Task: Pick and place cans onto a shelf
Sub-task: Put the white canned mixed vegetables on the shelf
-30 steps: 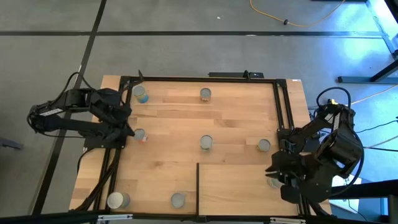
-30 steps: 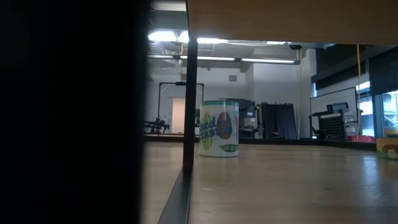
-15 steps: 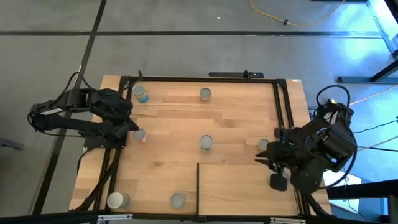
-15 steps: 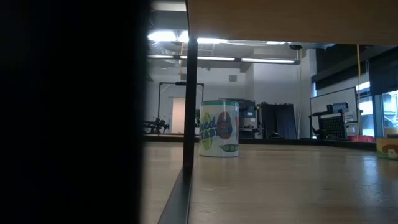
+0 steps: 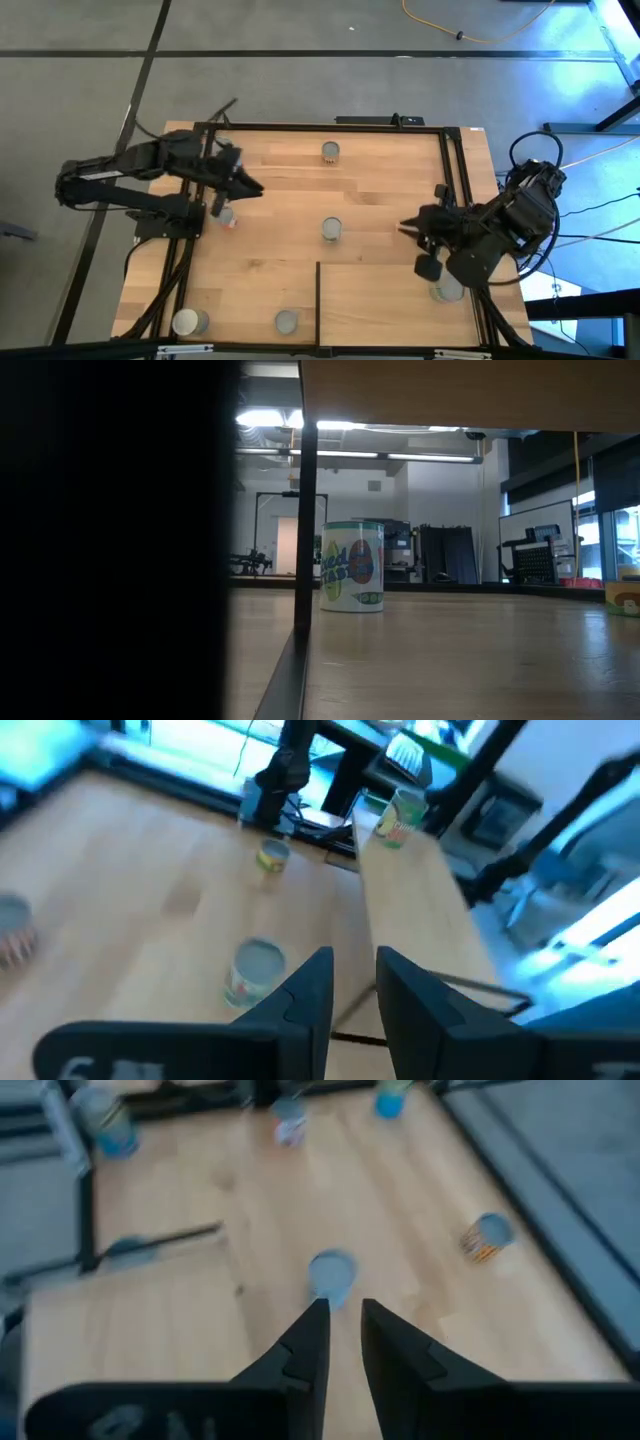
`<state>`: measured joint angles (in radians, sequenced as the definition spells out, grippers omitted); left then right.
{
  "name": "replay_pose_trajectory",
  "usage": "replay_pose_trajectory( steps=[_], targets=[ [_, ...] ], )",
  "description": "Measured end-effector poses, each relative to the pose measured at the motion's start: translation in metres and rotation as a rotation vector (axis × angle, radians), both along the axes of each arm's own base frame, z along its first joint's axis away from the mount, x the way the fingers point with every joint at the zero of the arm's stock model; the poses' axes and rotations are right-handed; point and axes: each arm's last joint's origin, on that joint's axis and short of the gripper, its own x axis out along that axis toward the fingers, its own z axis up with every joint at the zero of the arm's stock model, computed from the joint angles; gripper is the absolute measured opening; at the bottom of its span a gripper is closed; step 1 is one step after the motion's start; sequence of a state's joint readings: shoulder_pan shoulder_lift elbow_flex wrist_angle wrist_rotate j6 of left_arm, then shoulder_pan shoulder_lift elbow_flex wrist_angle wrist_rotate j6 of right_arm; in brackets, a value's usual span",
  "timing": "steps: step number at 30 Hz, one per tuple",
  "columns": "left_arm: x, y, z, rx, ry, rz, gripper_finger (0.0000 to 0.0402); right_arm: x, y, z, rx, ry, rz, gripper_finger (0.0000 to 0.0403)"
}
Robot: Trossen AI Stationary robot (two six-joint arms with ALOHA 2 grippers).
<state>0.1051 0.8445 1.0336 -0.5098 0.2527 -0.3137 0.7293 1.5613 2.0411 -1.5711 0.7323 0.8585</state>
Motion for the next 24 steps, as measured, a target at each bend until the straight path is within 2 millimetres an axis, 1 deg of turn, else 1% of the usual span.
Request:
replay_pose_trajectory(
  steps=[4, 6, 8, 10, 15, 18, 20, 24],
  targets=[
    [0.030, 0.006, -0.012, 0.220, 0.030, -0.002, 0.0074, 0.003, -0.009, 0.003, -0.041, -0.047, -0.063, 0.0065],
    [0.046, 0.012, -0.021, 0.266, 0.068, 0.058, 0.0072, 0.005, -0.013, 0.003, -0.045, -0.050, -0.081, 0.0065],
    [0.060, 0.019, -0.030, 0.247, 0.114, 0.117, 0.0071, 0.006, -0.016, 0.003, -0.046, -0.050, -0.094, 0.0065],
    [0.073, 0.025, -0.042, 0.186, 0.176, 0.145, 0.0073, 0.008, -0.018, 0.003, -0.046, -0.050, -0.105, 0.0065],
    [0.103, 0.032, -0.073, 0.023, 0.290, 0.131, 0.0072, 0.011, -0.022, 0.003, -0.047, -0.050, -0.128, 0.0065],
    [0.122, 0.034, -0.091, 0.006, 0.320, 0.120, 0.0071, 0.012, -0.025, 0.003, -0.048, -0.051, -0.139, 0.0065],
    [0.133, 0.034, -0.102, 0.025, 0.331, 0.103, 0.0071, 0.013, -0.026, 0.003, -0.049, -0.050, -0.145, 0.0065],
    [0.153, 0.036, -0.120, 0.050, 0.315, 0.052, 0.0073, 0.014, -0.029, 0.003, -0.050, -0.050, -0.157, 0.0065]
  ],
)
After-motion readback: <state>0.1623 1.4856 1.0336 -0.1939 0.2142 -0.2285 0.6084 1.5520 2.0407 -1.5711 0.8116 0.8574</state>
